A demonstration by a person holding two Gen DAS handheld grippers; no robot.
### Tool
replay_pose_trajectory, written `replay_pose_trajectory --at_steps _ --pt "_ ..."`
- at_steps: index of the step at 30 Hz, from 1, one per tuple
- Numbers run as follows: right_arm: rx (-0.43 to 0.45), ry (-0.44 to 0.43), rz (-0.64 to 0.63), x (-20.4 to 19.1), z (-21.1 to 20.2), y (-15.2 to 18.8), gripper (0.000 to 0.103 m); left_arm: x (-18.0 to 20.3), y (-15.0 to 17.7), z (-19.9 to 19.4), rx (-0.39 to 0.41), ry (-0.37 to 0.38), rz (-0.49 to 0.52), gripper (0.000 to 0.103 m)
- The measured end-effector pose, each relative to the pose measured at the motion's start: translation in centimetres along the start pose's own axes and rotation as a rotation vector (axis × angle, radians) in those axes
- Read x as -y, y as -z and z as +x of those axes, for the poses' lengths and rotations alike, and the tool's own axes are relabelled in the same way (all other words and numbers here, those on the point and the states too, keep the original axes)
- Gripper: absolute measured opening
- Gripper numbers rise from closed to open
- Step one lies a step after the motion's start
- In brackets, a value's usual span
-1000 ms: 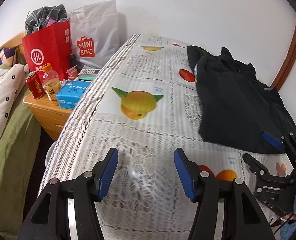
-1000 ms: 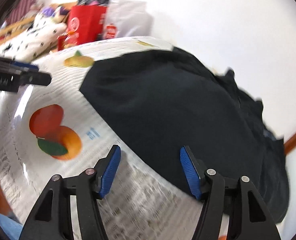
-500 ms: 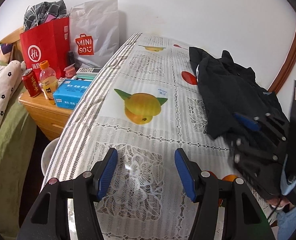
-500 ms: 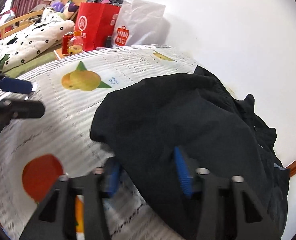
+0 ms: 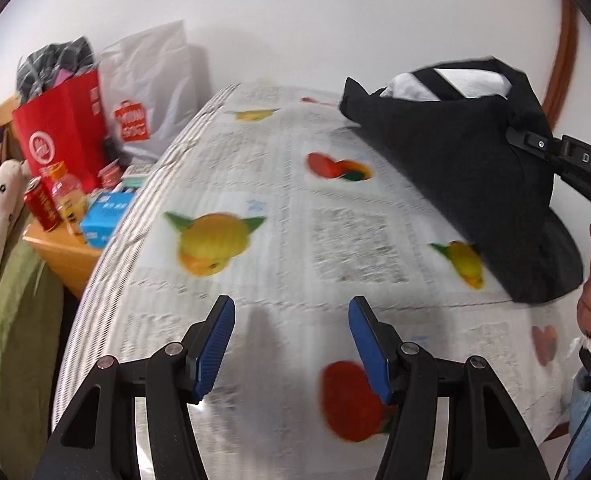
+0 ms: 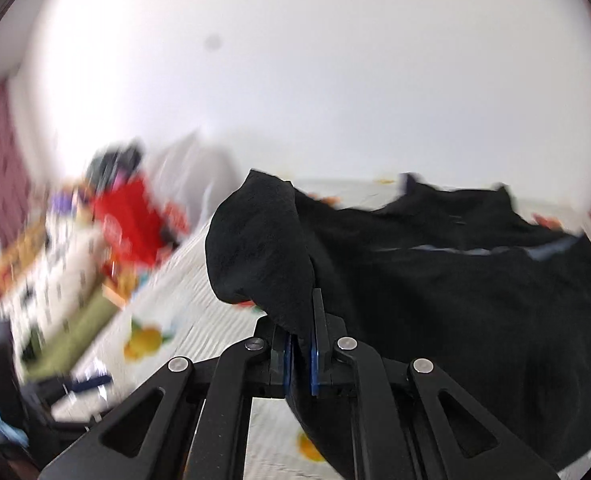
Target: Fold large clothes
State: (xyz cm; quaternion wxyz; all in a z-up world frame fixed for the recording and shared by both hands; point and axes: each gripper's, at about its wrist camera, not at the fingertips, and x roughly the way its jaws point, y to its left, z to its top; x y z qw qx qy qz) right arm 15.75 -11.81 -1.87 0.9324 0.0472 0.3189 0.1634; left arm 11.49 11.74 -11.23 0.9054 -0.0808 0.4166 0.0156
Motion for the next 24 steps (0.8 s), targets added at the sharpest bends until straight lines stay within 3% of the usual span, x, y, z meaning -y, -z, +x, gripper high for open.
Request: replay_pose_trajectory --at_steps 7,13,16,19,24 --pt "0.006 0.117 0.162 8.5 -2.6 1.6 0.006 4.7 -0.8 -0.2 0.018 0.071 0.083 0.057" --pt "-0.137 0.265 0.221 13.3 -1.4 5.4 0.013 9.4 -0.9 0.7 -0.001 0.158 0.135 0.057" --pt "-0.185 0.279 0.202 14.2 -1.3 6.3 0.016 12.1 -0.8 1.6 -0.022 0.179 0.167 0.057" --pt "-0.148 0.293 0.159 14.5 -3.6 6.5 0.025 14.5 -0.6 2.1 -0.036 0.205 0.201 0.057" --pt "-0.109 0.428 0.044 17.1 -7.1 7.0 0.038 18.2 -0.2 3.3 -0.076 0.247 0.243 0.057"
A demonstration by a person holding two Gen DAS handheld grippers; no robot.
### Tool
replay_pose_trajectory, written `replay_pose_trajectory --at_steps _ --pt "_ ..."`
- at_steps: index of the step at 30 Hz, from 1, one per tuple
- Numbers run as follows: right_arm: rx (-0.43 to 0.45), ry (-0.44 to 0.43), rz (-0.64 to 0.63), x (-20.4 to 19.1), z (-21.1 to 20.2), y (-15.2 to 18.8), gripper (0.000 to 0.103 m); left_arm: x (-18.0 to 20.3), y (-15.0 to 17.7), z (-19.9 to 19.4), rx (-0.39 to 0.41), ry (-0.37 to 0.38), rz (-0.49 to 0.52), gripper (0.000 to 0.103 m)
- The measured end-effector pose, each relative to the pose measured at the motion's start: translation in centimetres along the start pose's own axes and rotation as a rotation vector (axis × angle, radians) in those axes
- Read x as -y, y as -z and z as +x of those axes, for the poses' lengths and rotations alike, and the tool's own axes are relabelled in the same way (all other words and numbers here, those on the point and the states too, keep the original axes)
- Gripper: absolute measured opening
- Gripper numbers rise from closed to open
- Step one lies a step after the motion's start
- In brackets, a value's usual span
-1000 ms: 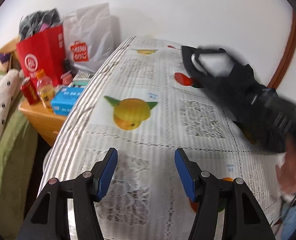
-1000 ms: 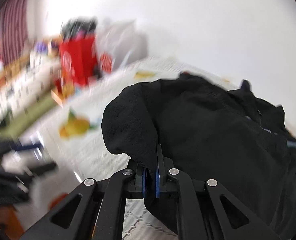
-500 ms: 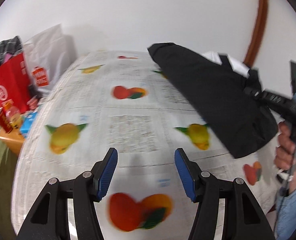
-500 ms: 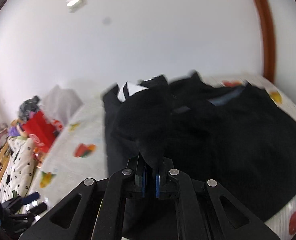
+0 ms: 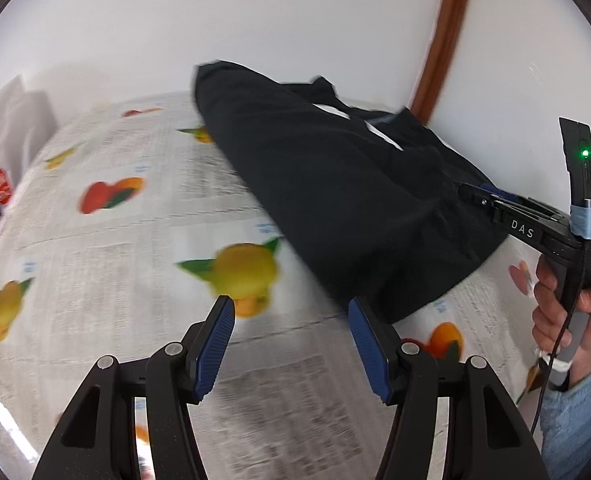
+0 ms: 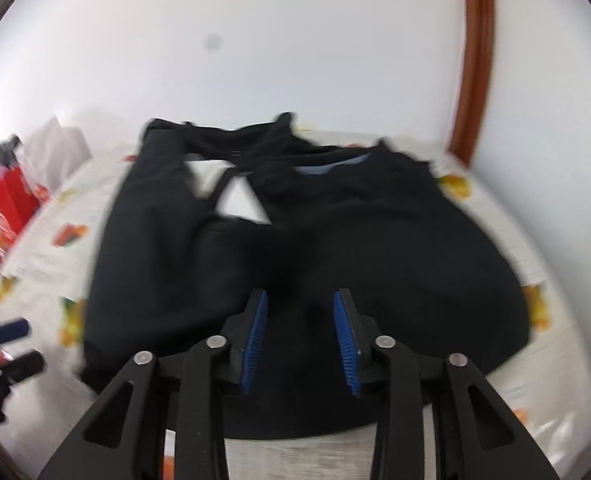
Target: Fold large clothes
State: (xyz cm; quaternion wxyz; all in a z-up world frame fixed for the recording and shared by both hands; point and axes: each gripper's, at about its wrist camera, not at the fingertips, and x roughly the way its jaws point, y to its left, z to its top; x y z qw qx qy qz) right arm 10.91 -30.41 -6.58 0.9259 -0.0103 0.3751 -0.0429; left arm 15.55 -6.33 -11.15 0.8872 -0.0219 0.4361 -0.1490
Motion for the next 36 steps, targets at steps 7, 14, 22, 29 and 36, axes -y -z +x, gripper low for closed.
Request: replay_pose_trajectory --at_steps 7,14,22,29,36 --pt "-0.064 0.1 0.004 5.6 1.8 1.1 0.04 2.6 -0.3 2.5 -0.024 0.021 0.022 0.057" --pt "-0.141 0.068 0.004 6.1 4.2 2.8 0.02 2.7 -0.1 3.4 -0.027 0.026 0.002 0.031" --pt "-0.146 0.017 0.01 4.2 4.6 2.8 0.002 1.3 0.1 1.8 0.022 -0.028 -0.004 0.006" --pt "-0.143 -0.053 -0.011 0.3 4.3 2.7 0.002 -2.6 0.9 -0.5 0.049 -0.083 -0.067 0.005" --pt "-0.132 -0.099 -0.104 -5.2 3.7 2.7 0.002 -6.5 2.3 -2.2 0.033 -0.13 -0.108 0.006"
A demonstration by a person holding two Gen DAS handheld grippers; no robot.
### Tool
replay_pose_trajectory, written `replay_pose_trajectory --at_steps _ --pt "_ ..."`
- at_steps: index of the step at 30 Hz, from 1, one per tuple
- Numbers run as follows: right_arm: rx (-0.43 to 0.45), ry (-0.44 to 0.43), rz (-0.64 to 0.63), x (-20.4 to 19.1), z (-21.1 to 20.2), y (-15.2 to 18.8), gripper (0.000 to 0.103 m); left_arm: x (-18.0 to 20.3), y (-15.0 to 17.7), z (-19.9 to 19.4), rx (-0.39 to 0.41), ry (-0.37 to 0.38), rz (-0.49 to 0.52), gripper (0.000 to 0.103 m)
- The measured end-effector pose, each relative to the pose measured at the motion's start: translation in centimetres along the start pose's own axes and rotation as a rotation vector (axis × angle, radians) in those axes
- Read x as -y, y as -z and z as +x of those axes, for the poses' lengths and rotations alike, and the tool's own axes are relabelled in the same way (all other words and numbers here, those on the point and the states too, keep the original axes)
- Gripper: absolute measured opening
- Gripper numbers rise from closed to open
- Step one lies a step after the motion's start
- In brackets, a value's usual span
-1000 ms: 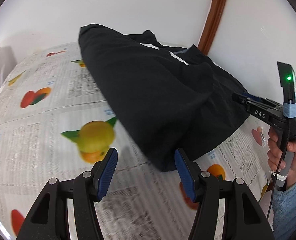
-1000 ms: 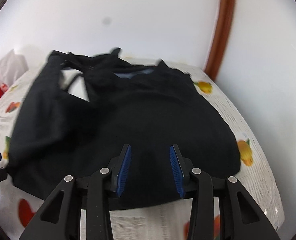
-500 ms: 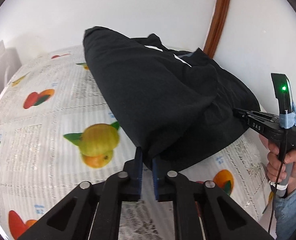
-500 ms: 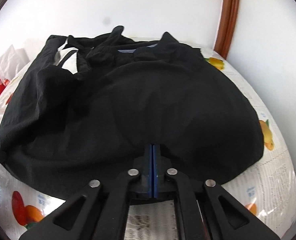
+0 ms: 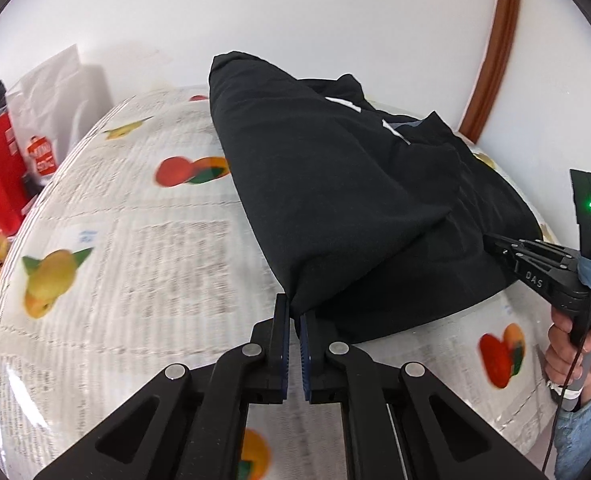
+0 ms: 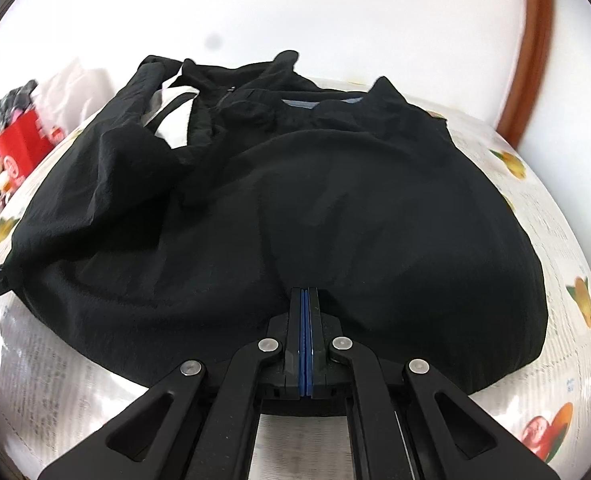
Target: Fold large clothes
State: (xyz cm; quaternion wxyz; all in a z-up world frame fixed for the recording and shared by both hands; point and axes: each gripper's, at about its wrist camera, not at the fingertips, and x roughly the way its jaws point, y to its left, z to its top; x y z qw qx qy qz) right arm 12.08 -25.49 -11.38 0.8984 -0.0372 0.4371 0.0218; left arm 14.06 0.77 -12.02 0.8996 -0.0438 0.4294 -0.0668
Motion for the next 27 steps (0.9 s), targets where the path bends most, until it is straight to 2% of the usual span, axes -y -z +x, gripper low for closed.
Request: replay_pose_trajectory --at_steps 4,7,9,11,12,14,16,19,24,27 --pt "-0.006 0.015 -0.023 -1.1 -0.8 -0.6 0.002 -0.7 -0.1 -0.1 -0.01 0.005 -0.022 0.008" --pt "0.042 0.013 -0.019 -0.9 -2.4 -1.4 0.011 -0.9 0.0 -0.4 -0.013 0.017 -0.032 0.008" --pt "0.065 -0.012 -0.003 -0.7 -3.3 -1.9 0.036 -1.0 0.0 -0.5 -0.014 0.026 -0.041 0.008" --pt "0.106 -0.05 0.004 -1.0 -4.1 -2.8 0.048 -1.1 -0.1 -0.5 -0.018 0.038 -0.049 0.01" --pt "0.121 -0.058 0.0 -1.3 -4.5 -3.1 0.05 -1.2 -0.1 -0.5 -0.02 0.041 -0.053 0.011" --pt "0.152 -0.072 -0.022 -2.0 -5.0 -4.2 0.052 -1.4 -0.2 -0.3 -0.025 0.053 -0.056 0.016" --pt "0.177 -0.085 -0.037 -3.2 -6.1 -4.4 0.054 -1.6 -0.3 -0.1 -0.027 0.076 -0.063 0.032" --pt "0.189 -0.12 -0.061 -4.5 -6.0 -5.3 0.055 -1.5 -0.4 -0.1 -0.017 0.114 -0.072 0.047" --pt "0.184 -0.148 -0.103 -7.0 -4.3 -6.3 0.055 -0.3 -0.9 1.1 -0.04 0.113 -0.049 0.05" --pt "0.159 -0.185 -0.117 -8.0 -2.9 -6.7 0.054 0.4 -1.0 1.6 -0.042 0.093 -0.027 0.054"
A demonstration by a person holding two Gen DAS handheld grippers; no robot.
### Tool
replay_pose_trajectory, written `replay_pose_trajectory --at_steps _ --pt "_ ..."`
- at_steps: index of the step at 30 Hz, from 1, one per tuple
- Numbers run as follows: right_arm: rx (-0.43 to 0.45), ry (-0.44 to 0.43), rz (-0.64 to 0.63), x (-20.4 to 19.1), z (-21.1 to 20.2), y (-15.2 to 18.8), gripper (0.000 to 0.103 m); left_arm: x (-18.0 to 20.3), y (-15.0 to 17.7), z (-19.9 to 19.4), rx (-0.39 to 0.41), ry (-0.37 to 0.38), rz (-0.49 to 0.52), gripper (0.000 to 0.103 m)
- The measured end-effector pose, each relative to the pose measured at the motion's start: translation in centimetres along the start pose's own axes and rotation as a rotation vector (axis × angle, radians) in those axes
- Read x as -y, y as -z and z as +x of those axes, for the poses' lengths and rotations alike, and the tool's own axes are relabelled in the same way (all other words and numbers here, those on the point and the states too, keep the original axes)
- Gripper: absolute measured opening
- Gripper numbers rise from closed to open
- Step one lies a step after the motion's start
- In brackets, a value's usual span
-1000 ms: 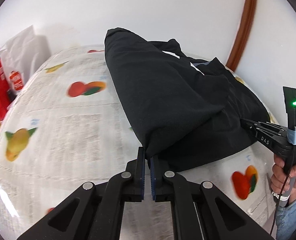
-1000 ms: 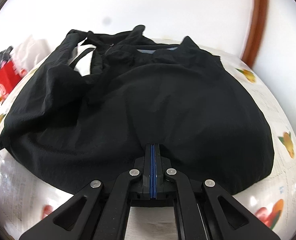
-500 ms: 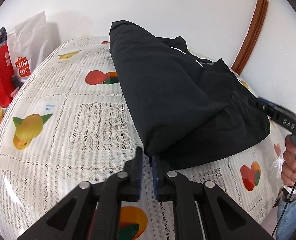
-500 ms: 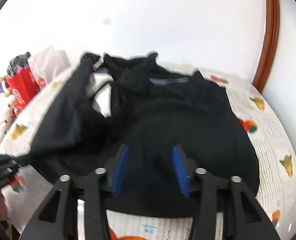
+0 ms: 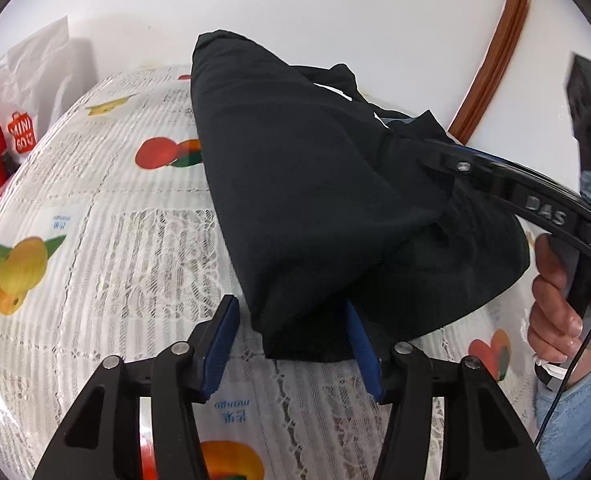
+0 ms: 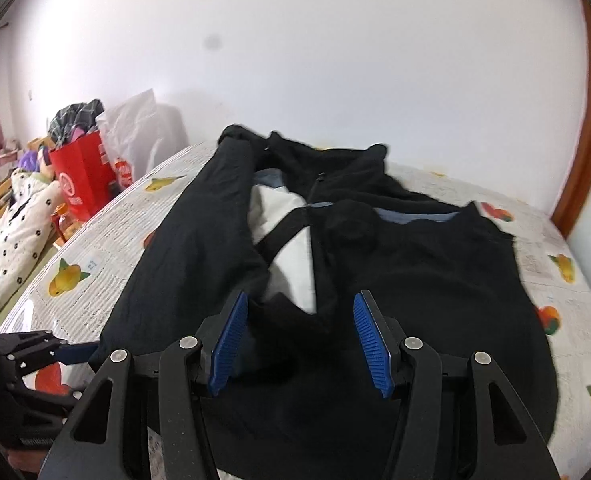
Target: Fold large clothes
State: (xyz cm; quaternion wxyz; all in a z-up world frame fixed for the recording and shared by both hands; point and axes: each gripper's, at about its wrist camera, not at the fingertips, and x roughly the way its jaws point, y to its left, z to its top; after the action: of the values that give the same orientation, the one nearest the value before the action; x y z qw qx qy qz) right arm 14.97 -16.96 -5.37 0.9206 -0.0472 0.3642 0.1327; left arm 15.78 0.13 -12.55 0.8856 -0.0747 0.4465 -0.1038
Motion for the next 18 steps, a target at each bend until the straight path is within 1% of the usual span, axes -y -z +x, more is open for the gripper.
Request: replay_pose_trajectory --at_steps 2,3,4,6,7,8,10,12,13,14,16,18 --pt "-0.023 -0.021 -0.013 -0.6 1.2 -0.1 0.047 0.5 -0.1 0.4 -0.007 -0.014 0.02 0.057" --pt "-0.035 -0.034 -0.025 -0.9 1.9 -0.2 0.045 0.8 -0.2 0.5 -0.008 -0.022 0.028 0.059" --pt "-0.045 -0.037 -0.033 -1.1 2.4 -0.2 0.041 1.0 -0.2 0.6 -0.008 -0.03 0.035 0.06" --pt "-0.1 -0.052 -0.068 -1.9 4.0 -0.2 0.018 1.4 -0.3 1.0 -0.012 -0.057 0.051 0.06" --pt "-0.115 -0.065 -0.071 -2.0 4.3 -0.2 0.011 1.6 -0.3 1.1 -0.013 -0.067 0.056 0.06" --pt "-0.103 -0.059 -0.071 -2.0 4.2 -0.2 0.009 1.7 -0.4 1.2 -0.014 -0.075 0.058 0.061" --pt "-0.033 -0.066 -0.054 -1.4 2.5 -0.4 0.008 1.6 -0.4 1.2 -0.014 -0.077 0.054 0.062" --pt "0.095 -0.138 0.064 0.9 -1.3 -0.5 0.007 1.5 -0.5 1.2 -0.012 -0.078 0.053 0.062" --pt "0.148 -0.16 0.11 1.8 -3.0 -0.2 0.007 1.5 -0.5 1.2 -0.01 -0.082 0.056 0.062" --pt "0.196 -0.158 0.138 2.5 -4.3 0.2 0.007 1.7 -0.4 1.3 -0.006 -0.09 0.065 0.062" --pt "0.237 -0.135 0.161 3.3 -5.7 1.2 0.007 1.9 -0.3 1.3 -0.001 -0.103 0.079 0.062" --pt "0.212 -0.096 0.189 4.3 -5.7 2.5 0.007 1.9 -0.4 1.4 -0.003 -0.107 0.082 0.063"
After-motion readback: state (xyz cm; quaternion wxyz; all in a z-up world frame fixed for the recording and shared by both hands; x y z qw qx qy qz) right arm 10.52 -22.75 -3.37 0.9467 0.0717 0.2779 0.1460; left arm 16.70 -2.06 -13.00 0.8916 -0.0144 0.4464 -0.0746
